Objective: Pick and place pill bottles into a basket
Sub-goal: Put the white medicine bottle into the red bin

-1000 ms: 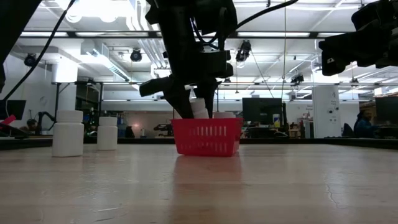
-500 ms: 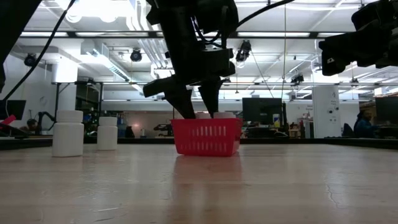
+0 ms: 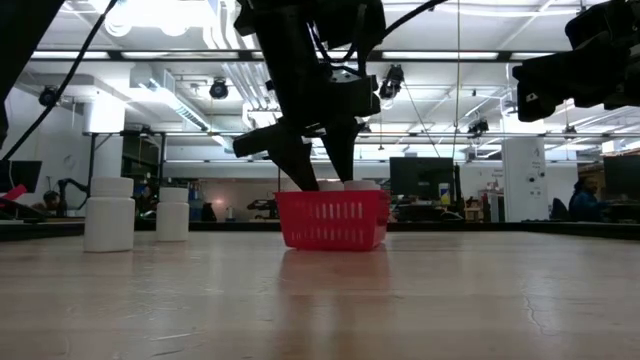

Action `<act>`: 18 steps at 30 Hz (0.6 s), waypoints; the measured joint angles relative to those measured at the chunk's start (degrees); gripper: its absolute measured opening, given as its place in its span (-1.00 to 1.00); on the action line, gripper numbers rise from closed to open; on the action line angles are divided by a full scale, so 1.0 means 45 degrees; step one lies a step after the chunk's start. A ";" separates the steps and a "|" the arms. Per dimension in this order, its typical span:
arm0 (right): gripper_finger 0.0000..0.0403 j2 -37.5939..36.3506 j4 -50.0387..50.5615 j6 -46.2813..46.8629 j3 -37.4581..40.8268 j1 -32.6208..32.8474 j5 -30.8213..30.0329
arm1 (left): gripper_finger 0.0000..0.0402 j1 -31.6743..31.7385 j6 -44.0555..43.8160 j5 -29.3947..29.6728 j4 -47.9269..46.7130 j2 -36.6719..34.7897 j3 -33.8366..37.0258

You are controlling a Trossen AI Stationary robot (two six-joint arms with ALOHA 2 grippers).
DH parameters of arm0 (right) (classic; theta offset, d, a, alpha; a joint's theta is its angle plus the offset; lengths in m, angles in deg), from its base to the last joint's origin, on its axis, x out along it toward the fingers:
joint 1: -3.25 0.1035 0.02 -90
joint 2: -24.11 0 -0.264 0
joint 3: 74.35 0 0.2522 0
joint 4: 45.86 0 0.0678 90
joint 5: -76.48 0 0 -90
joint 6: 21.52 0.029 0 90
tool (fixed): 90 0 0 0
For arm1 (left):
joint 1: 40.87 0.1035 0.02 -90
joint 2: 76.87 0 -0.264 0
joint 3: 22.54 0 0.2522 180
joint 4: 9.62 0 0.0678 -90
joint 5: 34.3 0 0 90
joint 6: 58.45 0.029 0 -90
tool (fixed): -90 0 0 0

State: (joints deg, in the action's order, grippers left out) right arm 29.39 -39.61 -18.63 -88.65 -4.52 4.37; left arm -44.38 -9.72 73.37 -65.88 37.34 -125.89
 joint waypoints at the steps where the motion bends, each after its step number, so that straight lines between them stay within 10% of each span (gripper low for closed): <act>1: -0.71 0.0000 0.0000 0.0002 0.0000 -0.0003 -0.0002 | 0.16 -0.0046 0.0000 0.0002 0.0003 -0.0005 -0.0004; 18: -0.71 0.0000 0.0002 0.0003 0.0000 0.0002 -0.0002 | 0.16 -0.0996 -0.1005 0.3644 -0.0061 -0.0228 -0.0024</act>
State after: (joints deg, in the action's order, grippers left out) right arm 29.39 -39.60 -18.62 -88.65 -4.52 4.36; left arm -48.86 -14.24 89.77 -66.16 36.32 -126.00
